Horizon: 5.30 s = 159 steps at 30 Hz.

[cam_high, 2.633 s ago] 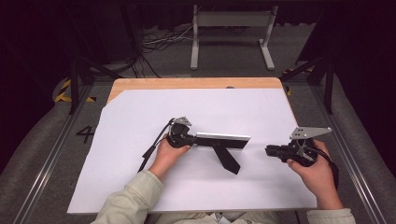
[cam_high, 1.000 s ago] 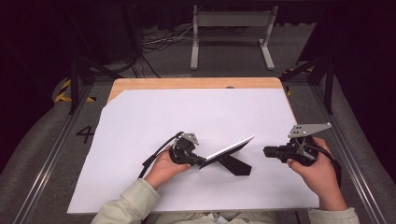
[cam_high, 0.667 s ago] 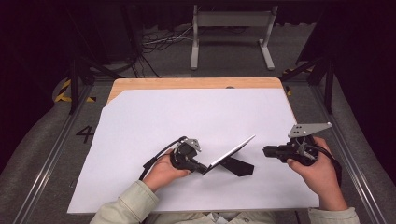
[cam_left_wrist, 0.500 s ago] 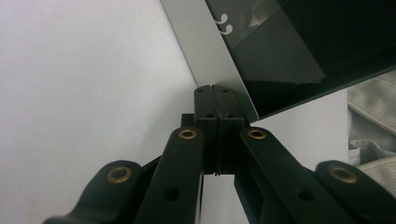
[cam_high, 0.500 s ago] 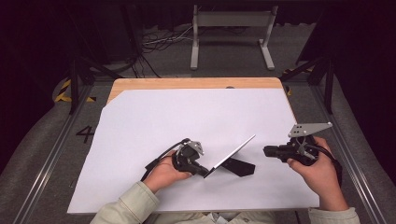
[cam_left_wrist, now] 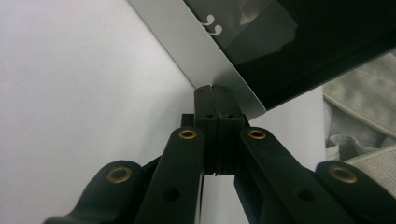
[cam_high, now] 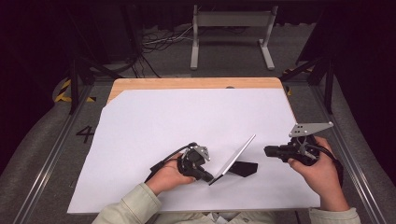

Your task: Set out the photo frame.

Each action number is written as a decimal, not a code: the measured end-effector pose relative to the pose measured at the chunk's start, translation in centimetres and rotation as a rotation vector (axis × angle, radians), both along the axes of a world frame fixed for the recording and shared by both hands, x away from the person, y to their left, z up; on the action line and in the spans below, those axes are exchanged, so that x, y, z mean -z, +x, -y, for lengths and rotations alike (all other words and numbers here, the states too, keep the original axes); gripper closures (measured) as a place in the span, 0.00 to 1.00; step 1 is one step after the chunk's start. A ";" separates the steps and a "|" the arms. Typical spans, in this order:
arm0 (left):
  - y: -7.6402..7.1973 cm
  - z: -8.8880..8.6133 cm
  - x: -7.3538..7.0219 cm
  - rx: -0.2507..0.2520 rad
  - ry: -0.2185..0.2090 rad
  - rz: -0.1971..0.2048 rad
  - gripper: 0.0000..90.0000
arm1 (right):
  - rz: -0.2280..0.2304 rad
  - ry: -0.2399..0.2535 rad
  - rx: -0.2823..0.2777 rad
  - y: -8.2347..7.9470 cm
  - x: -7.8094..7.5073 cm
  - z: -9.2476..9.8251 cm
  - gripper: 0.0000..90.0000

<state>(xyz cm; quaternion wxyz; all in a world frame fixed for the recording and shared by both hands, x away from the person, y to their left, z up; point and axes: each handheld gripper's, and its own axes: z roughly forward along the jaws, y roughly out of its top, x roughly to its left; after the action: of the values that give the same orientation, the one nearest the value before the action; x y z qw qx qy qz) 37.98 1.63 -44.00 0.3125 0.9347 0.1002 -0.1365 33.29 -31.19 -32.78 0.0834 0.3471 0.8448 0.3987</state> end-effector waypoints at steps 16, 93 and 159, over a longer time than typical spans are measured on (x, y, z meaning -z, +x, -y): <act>-1.3 2.5 -0.1 0.077 0.004 0.025 1.00 | -0.008 0.027 0.009 -0.2 -0.2 0.0 0.95; 1.8 -6.0 -2.7 -0.238 -0.108 0.183 0.73 | -0.086 0.183 0.149 -1.0 -1.4 0.9 0.79; 2.6 -10.7 -2.0 -0.386 -0.144 0.183 0.72 | -0.307 0.038 0.322 -1.3 -1.1 -5.2 0.62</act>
<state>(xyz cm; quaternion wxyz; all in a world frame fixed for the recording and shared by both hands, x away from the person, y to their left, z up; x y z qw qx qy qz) 40.59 12.32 -42.04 0.4064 0.8821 0.2383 0.0044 32.03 -26.01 -31.68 0.0100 0.5356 0.7737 0.3384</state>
